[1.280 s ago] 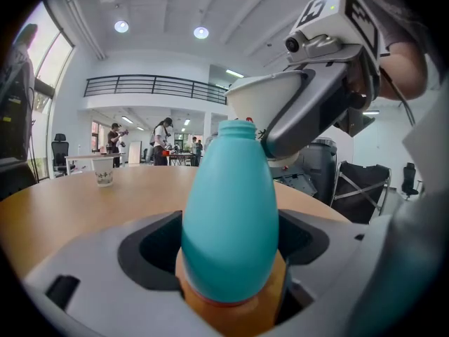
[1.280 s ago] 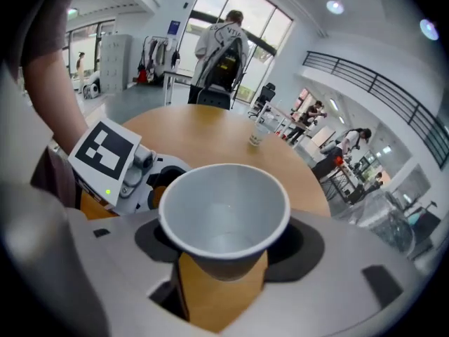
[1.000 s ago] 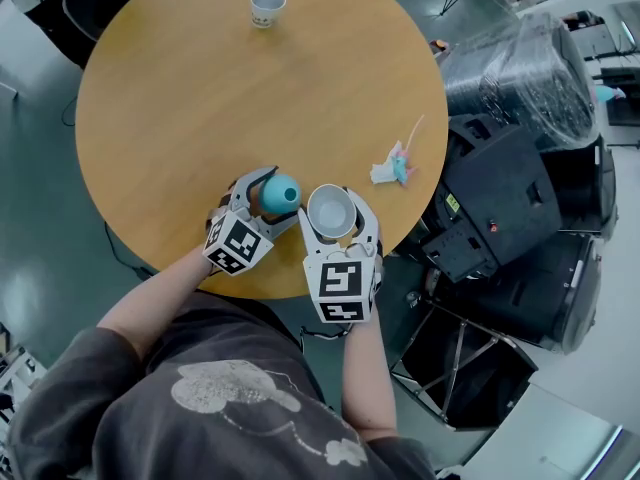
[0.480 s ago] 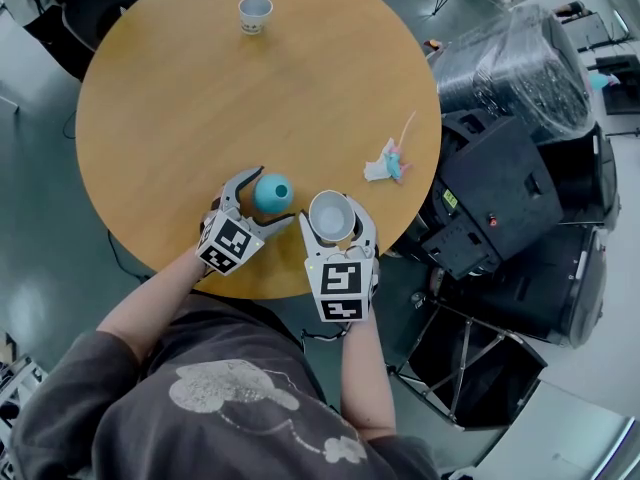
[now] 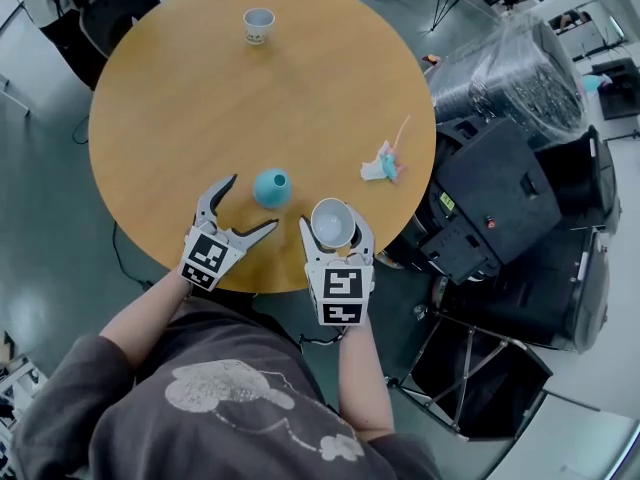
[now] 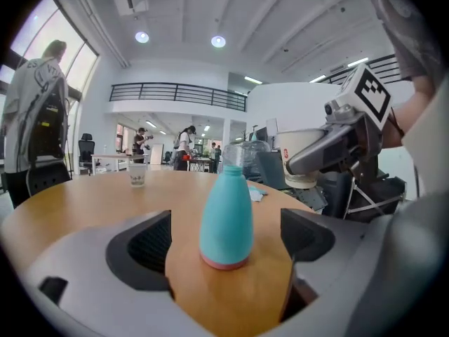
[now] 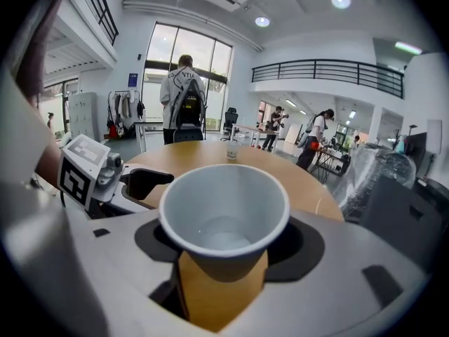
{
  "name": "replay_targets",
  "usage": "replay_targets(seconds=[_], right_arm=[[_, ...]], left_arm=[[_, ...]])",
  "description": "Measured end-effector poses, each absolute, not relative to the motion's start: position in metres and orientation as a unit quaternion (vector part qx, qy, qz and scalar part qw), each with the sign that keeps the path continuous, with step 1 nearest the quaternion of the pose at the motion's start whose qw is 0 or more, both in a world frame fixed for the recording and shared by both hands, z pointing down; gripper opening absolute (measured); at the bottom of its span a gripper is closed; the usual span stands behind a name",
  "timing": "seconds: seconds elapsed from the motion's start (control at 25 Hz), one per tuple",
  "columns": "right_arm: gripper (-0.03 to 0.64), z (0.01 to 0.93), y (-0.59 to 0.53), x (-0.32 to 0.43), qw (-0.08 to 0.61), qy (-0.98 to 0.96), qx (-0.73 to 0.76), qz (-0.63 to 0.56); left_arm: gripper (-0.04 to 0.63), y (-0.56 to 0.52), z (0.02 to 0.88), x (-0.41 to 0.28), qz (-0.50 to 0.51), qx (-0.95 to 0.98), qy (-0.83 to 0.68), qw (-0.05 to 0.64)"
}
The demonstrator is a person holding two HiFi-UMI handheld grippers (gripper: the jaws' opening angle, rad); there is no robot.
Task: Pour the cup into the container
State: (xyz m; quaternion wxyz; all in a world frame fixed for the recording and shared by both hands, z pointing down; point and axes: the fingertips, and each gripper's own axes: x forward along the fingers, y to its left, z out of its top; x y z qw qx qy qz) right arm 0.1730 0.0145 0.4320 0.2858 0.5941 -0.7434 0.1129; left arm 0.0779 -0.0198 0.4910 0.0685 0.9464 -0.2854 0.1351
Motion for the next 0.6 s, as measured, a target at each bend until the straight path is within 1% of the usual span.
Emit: replay_targets(seconds=[0.2, 0.48, 0.52, 0.56, 0.6], right_arm=[[0.288, 0.426, 0.030, 0.160, 0.259, -0.758, 0.590, 0.104], [0.288, 0.421, 0.041, 0.111, 0.242, -0.783, 0.565, 0.097], [0.288, 0.422, 0.040, 0.104, 0.241, -0.783, 0.565, 0.097], [0.288, 0.422, 0.037, 0.097, 0.239, -0.783, 0.566, 0.096], [0.288, 0.420, 0.034, 0.090, 0.236, -0.783, 0.568, 0.093]], left_arm=[[0.477, -0.010, 0.470, 0.043, 0.115, 0.933, -0.336, 0.066], [0.466, -0.011, 0.443, 0.006, 0.098, 0.929, -0.351, 0.062], [0.449, -0.015, 0.442, 0.001, 0.092, 0.928, -0.354, 0.067], [0.414, -0.019, 0.441, -0.005, 0.087, 0.928, -0.355, 0.071], [0.358, -0.024, 0.440, -0.010, 0.084, 0.928, -0.355, 0.074]])
